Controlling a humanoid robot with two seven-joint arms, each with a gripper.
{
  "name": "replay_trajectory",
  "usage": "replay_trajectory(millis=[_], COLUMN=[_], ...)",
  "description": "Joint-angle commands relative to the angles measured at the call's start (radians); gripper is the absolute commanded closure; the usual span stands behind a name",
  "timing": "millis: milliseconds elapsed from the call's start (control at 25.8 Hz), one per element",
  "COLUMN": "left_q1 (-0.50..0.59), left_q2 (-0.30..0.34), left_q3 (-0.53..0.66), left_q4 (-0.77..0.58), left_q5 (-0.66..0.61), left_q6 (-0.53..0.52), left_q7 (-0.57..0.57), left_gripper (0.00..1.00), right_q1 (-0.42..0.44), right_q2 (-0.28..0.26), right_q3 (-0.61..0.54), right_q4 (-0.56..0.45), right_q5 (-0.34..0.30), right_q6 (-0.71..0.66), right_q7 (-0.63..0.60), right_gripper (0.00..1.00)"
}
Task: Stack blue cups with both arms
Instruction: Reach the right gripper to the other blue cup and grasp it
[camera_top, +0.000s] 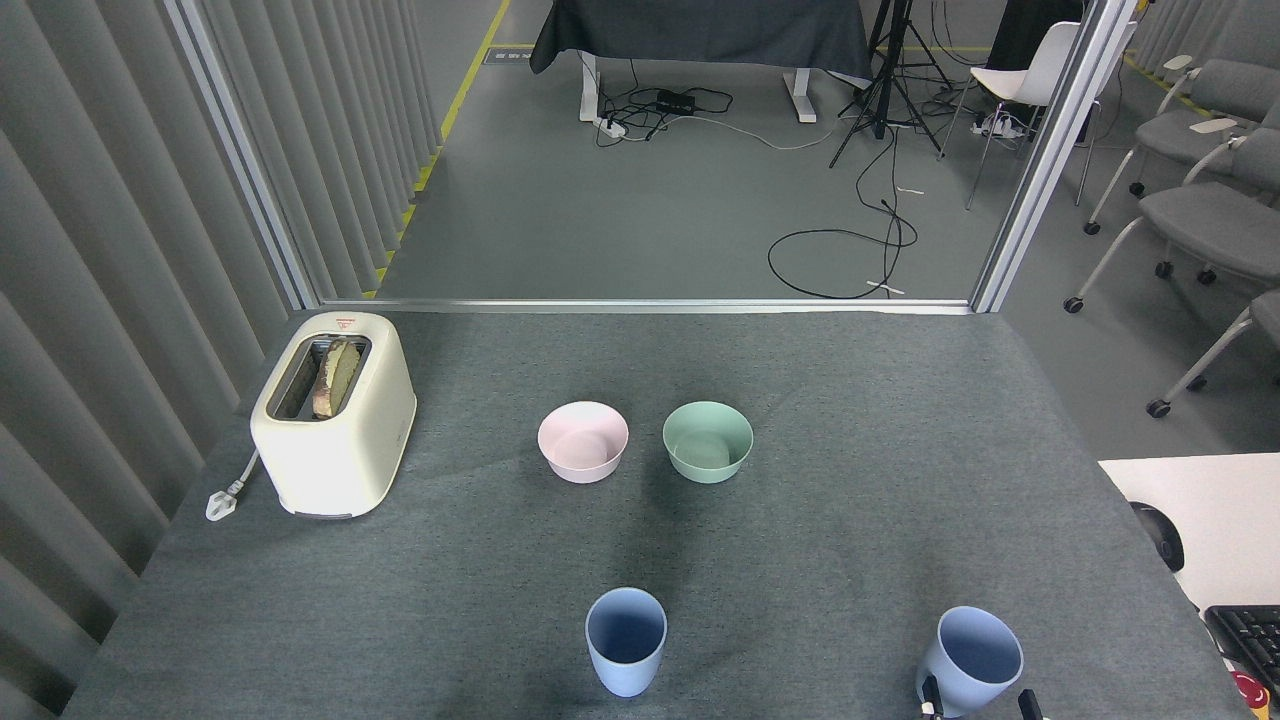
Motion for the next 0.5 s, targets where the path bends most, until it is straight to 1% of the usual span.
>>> replay_trajectory(millis=[0,232,465], left_q1=[-0.002,-0.001,-0.004], left_q2=[0.0,0.001,0.001], left_q3=[0.001,0.001,0.001], left_q4=[0.002,0.003,0.003], left_q5=[0.0,0.0,0.0], left_q6=[0.0,0.0,0.0], left_q7=[0.0,0.0,0.0], left_gripper=[0.0,0.0,0.0], right_q1=[-0.042,-0.051,-0.081], right_q2=[-0.014,-0.032,-0.029], right_q3=[-0.008,0.004,0.005], right_q4=[0.039,0.043,0.071], right_q5=[0.002,0.005,0.005], right_q6=[-0.007,-0.023,-0.037], right_q7=[0.002,0.005,0.007], right_gripper=[0.0,0.0,0.0])
